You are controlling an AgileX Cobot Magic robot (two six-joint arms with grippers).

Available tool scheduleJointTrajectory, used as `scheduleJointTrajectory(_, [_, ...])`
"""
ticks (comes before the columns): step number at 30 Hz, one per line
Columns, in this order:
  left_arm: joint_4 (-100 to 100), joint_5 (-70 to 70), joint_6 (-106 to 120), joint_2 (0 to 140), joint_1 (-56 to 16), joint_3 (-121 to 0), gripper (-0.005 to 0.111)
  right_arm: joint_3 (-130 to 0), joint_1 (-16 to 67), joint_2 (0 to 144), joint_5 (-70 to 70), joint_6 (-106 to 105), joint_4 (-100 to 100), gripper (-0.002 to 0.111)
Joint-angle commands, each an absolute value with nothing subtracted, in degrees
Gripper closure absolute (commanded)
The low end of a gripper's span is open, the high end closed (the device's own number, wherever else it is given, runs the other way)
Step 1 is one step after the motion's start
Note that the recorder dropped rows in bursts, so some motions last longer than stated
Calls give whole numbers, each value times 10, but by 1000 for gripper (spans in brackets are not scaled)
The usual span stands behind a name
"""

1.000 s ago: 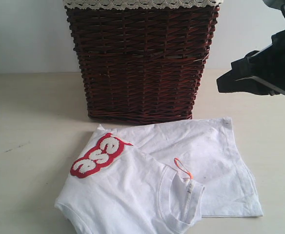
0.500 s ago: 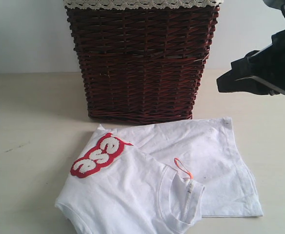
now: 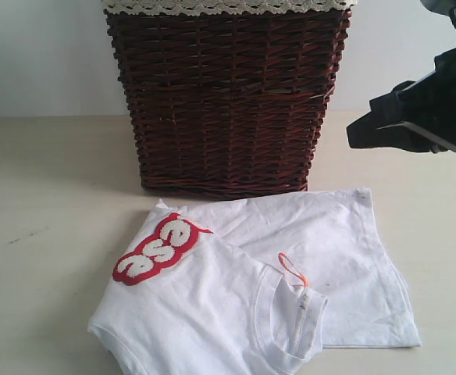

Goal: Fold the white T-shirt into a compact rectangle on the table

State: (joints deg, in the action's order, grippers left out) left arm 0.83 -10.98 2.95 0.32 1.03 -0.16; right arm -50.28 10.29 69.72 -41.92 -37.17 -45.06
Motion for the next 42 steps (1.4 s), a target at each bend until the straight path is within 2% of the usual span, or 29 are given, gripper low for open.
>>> scheduleJointTrajectory(1, [0, -198, 18, 0, 11, 0, 106, -500, 100, 694, -416, -378, -450, 86])
scheduleJointTrajectory(15, [0, -191, 15, 0, 11, 0, 106, -500, 100, 694, -416, -378, -451, 86])
scheduleJointTrajectory(18, [0, -191, 15, 0, 11, 0, 106, -500, 100, 694, -361, -378, -492, 86])
scheduleJointTrajectory(24, [0, -191, 15, 0, 11, 0, 106, -500, 100, 714, -509, -413, -493, 86])
scheduleJointTrajectory(29, [0, -191, 15, 0, 11, 0, 106, -487, 100, 751, -610, -239, -319, 85])
scheduleJointTrajectory(31, [0, -191, 15, 0, 11, 0, 106, -463, 100, 762, -606, -216, -298, 85])
scheduleJointTrajectory(33, [0, -191, 15, 0, 11, 0, 106, -426, 100, 774, -572, -244, -315, 81])
scheduleJointTrajectory(35, [0, -191, 15, 0, 11, 0, 106, -394, 100, 788, -544, -306, -368, 71])
scheduleJointTrajectory(39, [0, -191, 15, 0, 11, 0, 106, -360, 100, 825, -481, -387, -477, 40])
scheduleJointTrajectory(42, [0, -191, 15, 0, 11, 0, 106, -357, 100, 863, -448, -427, -534, 35])
